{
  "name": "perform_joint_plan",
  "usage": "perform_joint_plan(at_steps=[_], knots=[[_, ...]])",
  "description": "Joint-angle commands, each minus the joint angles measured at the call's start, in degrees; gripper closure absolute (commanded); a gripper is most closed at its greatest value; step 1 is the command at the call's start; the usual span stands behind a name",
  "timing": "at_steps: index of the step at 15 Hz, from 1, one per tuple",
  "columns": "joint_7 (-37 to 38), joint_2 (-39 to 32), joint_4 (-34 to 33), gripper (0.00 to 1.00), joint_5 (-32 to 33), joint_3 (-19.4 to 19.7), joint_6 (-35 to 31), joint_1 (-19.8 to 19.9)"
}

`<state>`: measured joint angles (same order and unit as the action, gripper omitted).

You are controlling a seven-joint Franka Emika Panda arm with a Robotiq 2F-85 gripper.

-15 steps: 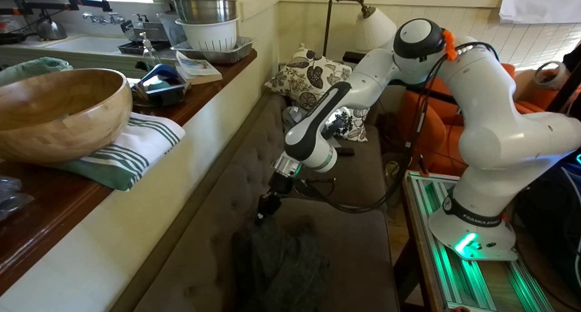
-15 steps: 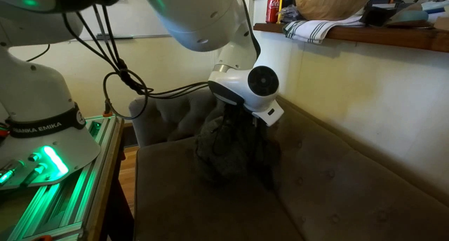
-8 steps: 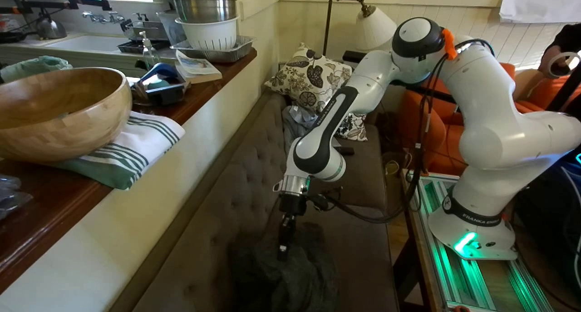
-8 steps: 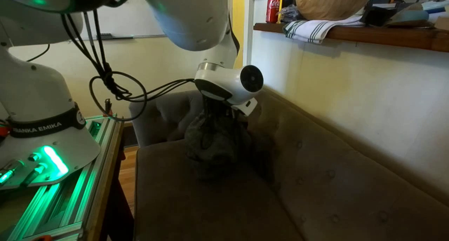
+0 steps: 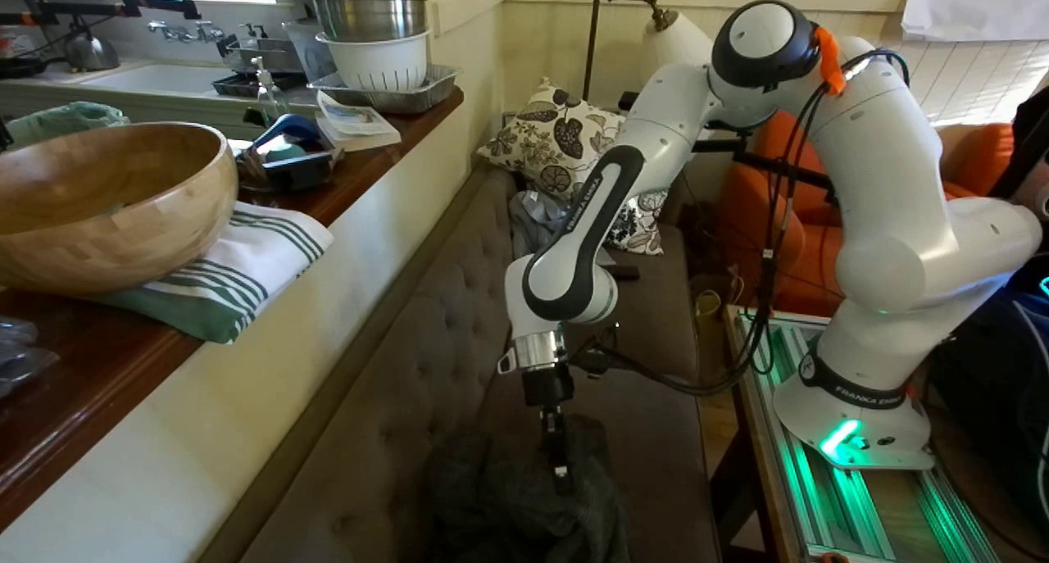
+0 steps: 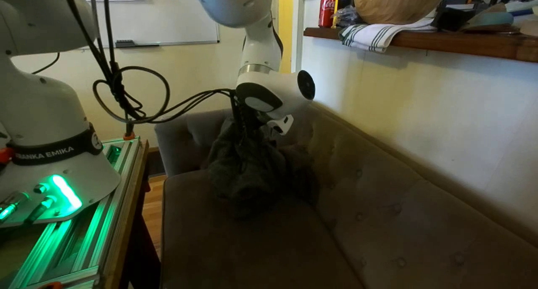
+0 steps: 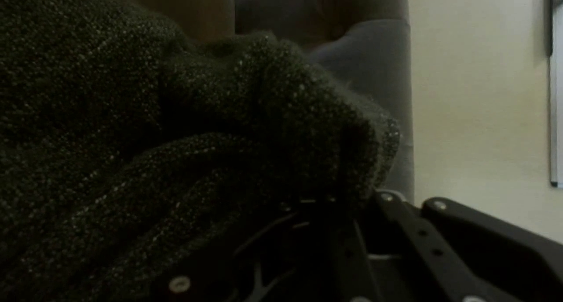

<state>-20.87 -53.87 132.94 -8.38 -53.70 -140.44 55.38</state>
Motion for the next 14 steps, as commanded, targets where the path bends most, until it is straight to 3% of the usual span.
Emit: perform_joint_plan(at_steps=[1, 4, 8, 11, 14], knots=[[2.4, -0.3, -12.4, 0.97, 0.5, 7.3, 11.8, -14.8], [5.6, -1.5, -22.8, 0.97, 1.4, 16.4, 19.7, -28.1], [8.6, 0.2, -28.2, 0.97, -0.4, 31.8, 16.4, -45.4], [13.3, 0.7, -26.8, 0.97, 0.6, 39.8, 11.6, -53.5], [20.4, 1.4, -22.1, 0.97, 0.4, 45.0, 3.6, -59.4]])
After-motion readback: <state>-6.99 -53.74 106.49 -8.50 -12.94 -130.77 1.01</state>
